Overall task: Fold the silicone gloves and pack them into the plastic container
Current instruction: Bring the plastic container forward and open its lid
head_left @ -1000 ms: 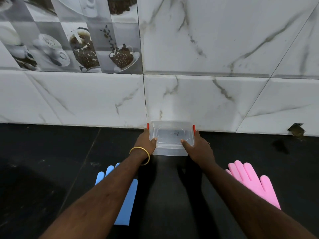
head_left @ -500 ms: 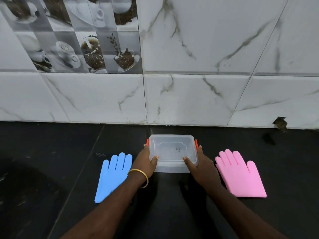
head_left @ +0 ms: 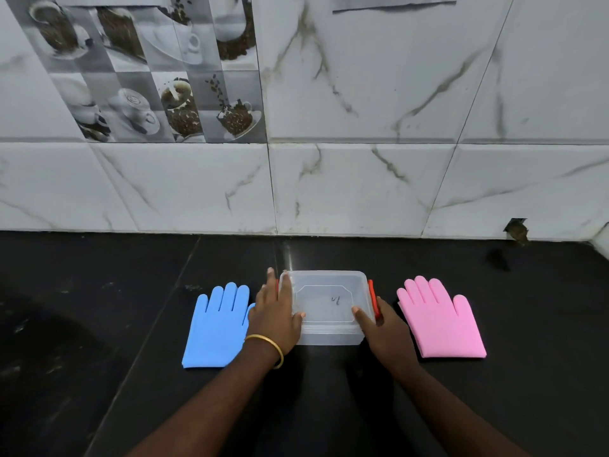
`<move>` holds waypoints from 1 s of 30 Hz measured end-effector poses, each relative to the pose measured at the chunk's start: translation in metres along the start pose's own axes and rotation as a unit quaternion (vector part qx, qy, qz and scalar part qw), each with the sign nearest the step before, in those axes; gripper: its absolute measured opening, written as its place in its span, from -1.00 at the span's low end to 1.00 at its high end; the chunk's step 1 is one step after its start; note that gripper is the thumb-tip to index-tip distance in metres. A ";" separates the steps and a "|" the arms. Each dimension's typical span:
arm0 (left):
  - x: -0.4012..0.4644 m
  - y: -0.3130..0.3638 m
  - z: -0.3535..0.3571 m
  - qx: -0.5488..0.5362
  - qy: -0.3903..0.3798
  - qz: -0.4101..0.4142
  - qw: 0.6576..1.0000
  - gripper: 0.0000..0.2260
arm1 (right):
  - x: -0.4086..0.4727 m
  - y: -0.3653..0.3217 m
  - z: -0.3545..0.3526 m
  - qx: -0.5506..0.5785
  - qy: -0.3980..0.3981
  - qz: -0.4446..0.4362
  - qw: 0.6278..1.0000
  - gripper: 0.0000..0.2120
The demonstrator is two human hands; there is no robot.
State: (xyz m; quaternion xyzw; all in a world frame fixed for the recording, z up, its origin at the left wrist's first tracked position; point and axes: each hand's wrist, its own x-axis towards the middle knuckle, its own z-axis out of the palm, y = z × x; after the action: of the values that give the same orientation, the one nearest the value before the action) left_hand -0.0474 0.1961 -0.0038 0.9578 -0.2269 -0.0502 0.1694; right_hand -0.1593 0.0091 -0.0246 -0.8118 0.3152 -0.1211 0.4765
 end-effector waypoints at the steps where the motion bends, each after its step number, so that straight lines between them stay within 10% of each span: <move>1: 0.004 0.005 -0.002 0.028 -0.007 0.025 0.999 -0.26 | 0.001 -0.001 -0.001 0.034 0.005 0.020 0.999 -0.81; 8: 0.030 0.023 0.001 0.092 -0.187 0.029 0.978 -0.17 | 0.007 -0.002 -0.011 0.108 -0.015 0.116 0.987 -0.71; 25: 0.027 0.022 -0.003 0.088 -0.196 0.030 0.976 -0.18 | 0.023 0.026 -0.005 0.233 -0.081 0.257 0.934 -0.75; 30: 0.024 0.018 0.002 0.078 -0.179 0.045 0.980 -0.17 | 0.022 0.004 -0.002 0.112 0.091 0.125 0.982 -0.73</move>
State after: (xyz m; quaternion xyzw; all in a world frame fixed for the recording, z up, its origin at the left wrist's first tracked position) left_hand -0.0342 0.1697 0.0001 0.9323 -0.2999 -0.1950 0.0528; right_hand -0.1449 -0.0077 -0.0289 -0.6930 0.4410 -0.1683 0.5449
